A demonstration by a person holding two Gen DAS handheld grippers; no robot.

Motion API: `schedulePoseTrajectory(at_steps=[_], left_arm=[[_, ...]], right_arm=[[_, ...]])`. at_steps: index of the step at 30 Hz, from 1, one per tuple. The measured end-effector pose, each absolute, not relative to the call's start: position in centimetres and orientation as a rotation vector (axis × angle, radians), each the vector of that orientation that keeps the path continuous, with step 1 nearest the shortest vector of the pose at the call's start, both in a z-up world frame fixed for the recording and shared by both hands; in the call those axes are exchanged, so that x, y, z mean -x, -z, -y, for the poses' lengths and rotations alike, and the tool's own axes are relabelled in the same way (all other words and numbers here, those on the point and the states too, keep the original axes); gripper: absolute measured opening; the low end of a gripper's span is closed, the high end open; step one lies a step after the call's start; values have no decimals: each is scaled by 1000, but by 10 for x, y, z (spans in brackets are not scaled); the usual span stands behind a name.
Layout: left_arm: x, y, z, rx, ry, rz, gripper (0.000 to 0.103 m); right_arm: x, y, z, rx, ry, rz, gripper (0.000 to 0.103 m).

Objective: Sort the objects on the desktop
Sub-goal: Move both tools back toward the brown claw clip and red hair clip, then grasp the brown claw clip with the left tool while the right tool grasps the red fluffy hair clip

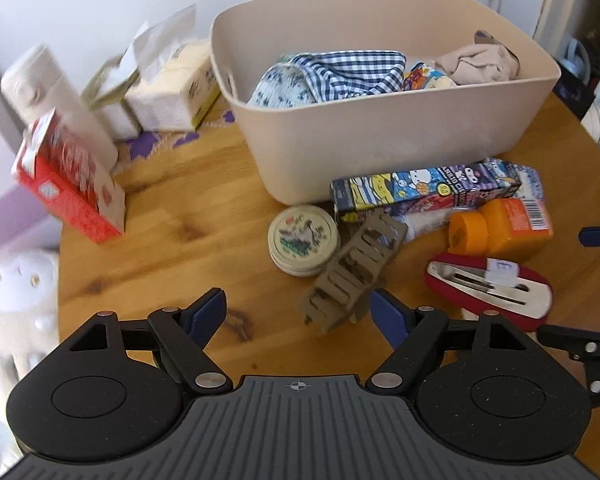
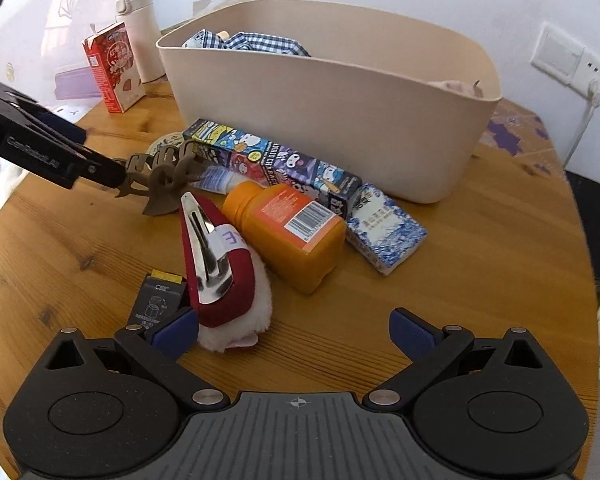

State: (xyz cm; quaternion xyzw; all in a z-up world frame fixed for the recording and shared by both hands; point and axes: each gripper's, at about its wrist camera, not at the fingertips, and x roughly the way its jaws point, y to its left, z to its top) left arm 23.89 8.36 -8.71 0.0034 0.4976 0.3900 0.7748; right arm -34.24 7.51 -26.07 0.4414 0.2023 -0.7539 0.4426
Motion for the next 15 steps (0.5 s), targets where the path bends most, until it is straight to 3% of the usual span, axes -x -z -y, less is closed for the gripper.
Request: schedulePoseTrajectory(at_steps=[15], left_arm=[[-258,112,-115,16,-715,-1135,83]], right_arm=[[360,283,-55,-1116,1741,-512,103]])
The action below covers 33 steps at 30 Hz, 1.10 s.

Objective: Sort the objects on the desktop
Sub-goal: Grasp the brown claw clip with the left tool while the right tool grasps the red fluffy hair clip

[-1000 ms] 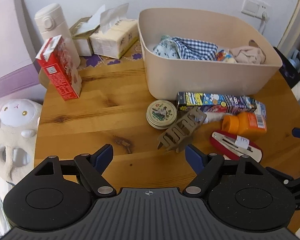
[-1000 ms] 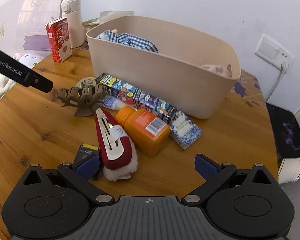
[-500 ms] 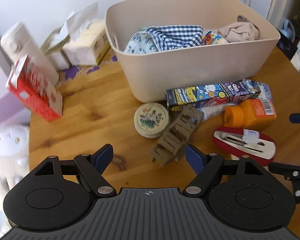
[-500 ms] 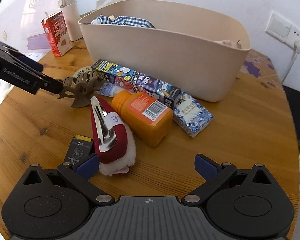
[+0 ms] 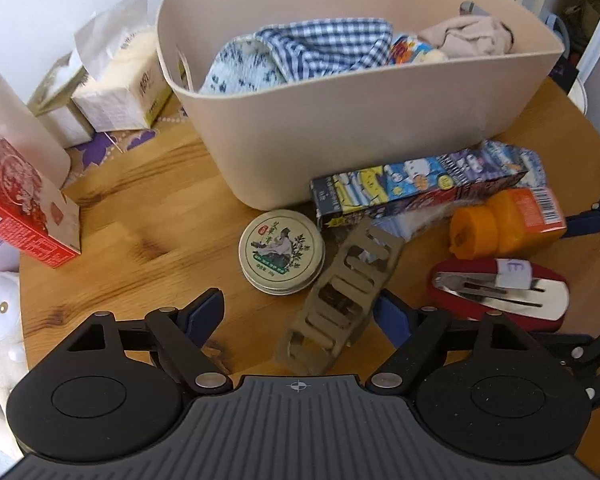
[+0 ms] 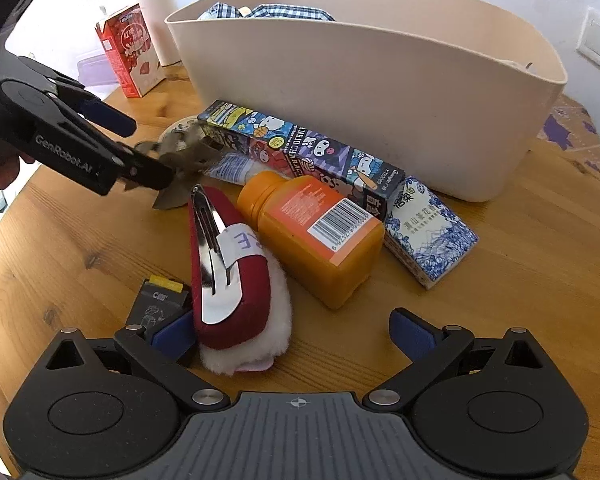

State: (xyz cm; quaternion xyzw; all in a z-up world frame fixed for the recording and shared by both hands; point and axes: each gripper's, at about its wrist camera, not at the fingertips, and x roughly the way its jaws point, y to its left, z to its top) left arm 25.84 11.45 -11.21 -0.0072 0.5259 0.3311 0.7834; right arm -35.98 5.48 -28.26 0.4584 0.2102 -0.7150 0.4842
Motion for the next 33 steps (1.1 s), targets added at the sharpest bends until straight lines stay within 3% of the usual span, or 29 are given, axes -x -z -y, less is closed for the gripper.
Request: schedulePoseTrajectory(at_steps=[8,13,16,19,27,33], left_arm=[[-267,125,-127,59,-683,-1166,82],[-267,127,-125,86,-651,-1159,72],[-266,126,-124,107,-634,-1156,62],[-264,124,-119,91,-595,-1153,45],[-260,124,-113,67,-589,-1137,40],[-252,124,-103,33,-553,-1130,38]], right_arm=[[364,288,-47,-1097,1716,-530,103],[358,284,-41,-1070,1707,-541,85],[354,283,-40,-1068,1725,-540,76],[352,282,-39,-1070,1736,-534,70],[344,279,-47,-1084,1735,-530,47],[335,278,-63,-1094,1759,-508,38]])
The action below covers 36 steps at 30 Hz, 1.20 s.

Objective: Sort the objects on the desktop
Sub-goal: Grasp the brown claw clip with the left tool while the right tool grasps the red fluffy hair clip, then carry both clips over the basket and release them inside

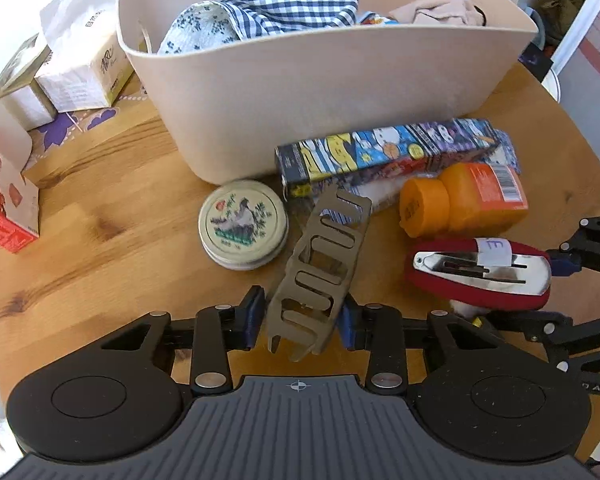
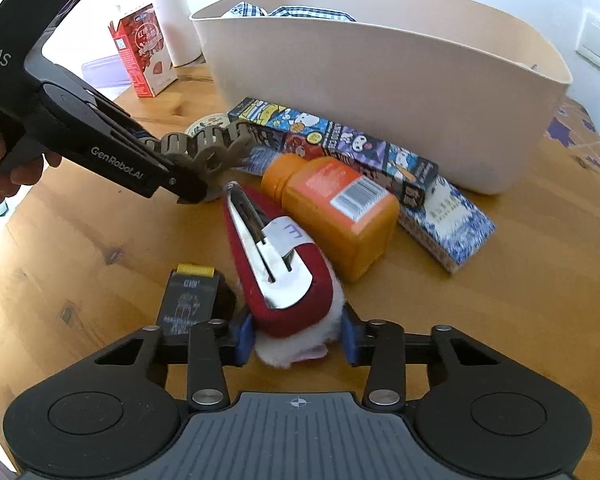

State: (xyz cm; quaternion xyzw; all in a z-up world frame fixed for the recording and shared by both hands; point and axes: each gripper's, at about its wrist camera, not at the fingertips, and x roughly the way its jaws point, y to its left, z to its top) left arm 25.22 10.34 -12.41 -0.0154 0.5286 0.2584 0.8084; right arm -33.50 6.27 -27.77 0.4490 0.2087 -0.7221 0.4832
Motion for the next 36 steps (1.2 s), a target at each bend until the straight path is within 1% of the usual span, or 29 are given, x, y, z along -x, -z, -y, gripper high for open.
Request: schedulePoseTrajectory(at_steps=[4,7,20,24,29,36], left_arm=[[-245,127,-92,15,-551,-1121,38],[-239,126,-83,18,-542,-1111,38],[-201,115,-50,-7,-533,-1070,38],[-190,108,-42,-10,-534,-1053,38],[-179,93,-34,-17,-535,-1008,38],[-174,50,-29,-52,-548,-889,38]], right_arm=[[329,277,-72,-1093,1766,-512,34],[323,276,-80,-1087,1779,-514,33],[313,252,-118,-1002,1860,-484,33],[314,243,-128,-993,1880,-433,33],[316,227,-138,-946,1908,-405,33],[332,200,-145,-884,1970,-353,33]])
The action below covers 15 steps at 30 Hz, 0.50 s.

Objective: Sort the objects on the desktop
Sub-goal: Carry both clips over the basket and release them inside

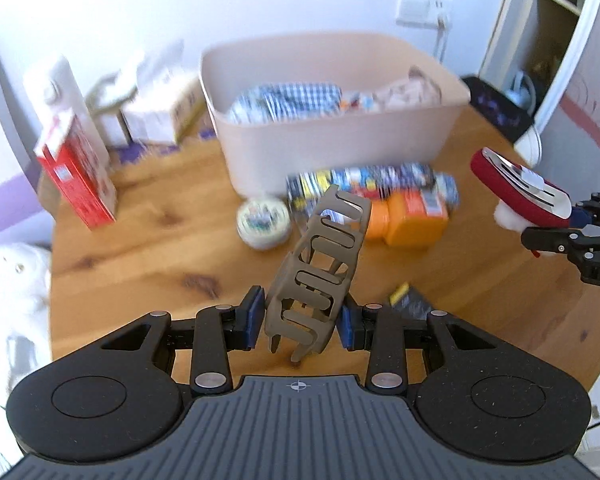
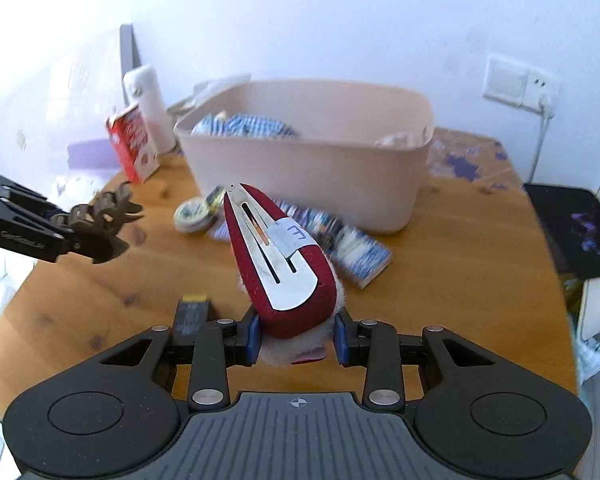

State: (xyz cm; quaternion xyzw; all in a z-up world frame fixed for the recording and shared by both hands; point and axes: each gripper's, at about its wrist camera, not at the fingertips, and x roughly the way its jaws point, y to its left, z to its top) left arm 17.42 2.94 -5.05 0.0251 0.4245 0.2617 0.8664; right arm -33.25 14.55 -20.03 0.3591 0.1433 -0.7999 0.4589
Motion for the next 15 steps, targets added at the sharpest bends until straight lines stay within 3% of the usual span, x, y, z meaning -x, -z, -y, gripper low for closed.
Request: schedulePoseTrajectory(at_steps=[15], left_arm=[[-218,-15,-40,-111,-567,-700,38]], right_arm=[[397,155,-143,-779,2113,-250,33]])
